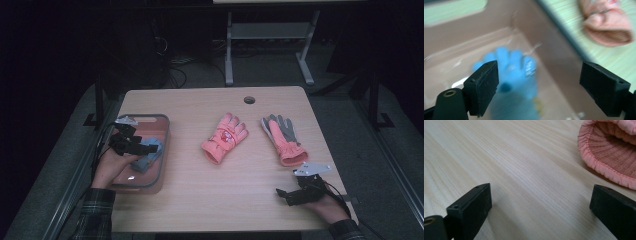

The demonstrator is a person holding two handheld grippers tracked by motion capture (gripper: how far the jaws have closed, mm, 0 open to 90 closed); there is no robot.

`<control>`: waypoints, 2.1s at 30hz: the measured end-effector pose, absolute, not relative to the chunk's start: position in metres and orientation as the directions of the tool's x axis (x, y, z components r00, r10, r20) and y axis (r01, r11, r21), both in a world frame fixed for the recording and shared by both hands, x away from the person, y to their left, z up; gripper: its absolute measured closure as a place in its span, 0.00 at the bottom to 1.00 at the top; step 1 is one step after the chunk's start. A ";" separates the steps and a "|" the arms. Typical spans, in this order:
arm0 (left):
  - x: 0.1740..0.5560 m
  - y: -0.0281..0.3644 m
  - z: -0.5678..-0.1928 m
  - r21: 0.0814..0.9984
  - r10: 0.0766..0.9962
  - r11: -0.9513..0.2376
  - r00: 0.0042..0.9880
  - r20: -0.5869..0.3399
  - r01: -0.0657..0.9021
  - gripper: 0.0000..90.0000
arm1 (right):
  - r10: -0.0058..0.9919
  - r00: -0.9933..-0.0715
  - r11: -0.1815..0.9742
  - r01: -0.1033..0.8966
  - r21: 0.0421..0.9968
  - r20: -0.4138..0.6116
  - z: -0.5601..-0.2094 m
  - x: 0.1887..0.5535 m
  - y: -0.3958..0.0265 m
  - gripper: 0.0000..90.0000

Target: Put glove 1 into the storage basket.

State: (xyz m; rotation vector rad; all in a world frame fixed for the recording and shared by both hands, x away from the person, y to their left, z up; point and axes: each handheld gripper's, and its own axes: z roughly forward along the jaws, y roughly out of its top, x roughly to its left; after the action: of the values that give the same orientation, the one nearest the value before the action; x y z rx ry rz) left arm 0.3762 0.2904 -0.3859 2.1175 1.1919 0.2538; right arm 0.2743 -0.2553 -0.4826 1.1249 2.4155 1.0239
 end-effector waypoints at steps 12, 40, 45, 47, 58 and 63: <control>0.361 0.238 -0.366 0.713 0.723 -0.377 0.670 -0.172 0.591 0.15 | 0.755 -0.654 0.443 0.552 0.706 0.038 -0.483 0.274 -0.255 0.04; 0.311 0.135 -0.417 0.697 0.563 -0.546 0.820 -0.106 0.465 0.15 | 0.756 -0.654 0.443 0.553 0.706 0.038 -0.482 0.273 -0.256 0.04; 0.303 0.136 -0.436 0.685 0.557 -0.574 0.827 -0.076 0.449 0.15 | 0.753 -0.656 0.444 0.550 0.707 0.038 -0.482 0.273 -0.256 0.05; 0.300 0.136 -0.442 0.679 0.559 -0.578 0.826 -0.074 0.452 0.15 | 0.755 -0.655 0.443 0.551 0.707 0.038 -0.482 0.273 -0.256 0.05; 0.294 0.140 -0.469 0.647 0.553 -0.631 0.833 -0.012 0.429 0.14 | 0.745 -0.666 0.459 0.547 0.700 0.032 -0.478 0.271 -0.256 0.15; 0.292 0.141 -0.473 0.683 0.543 -0.614 0.840 0.002 0.395 0.14 | 0.746 -0.664 0.451 0.548 0.705 0.039 -0.472 0.269 -0.256 0.20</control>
State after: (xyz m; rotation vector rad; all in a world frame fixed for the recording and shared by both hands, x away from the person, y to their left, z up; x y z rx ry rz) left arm 0.2918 0.1412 -0.4733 2.3092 0.6797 0.2714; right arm 0.2693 -0.2556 -0.4716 1.1128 2.4278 1.0265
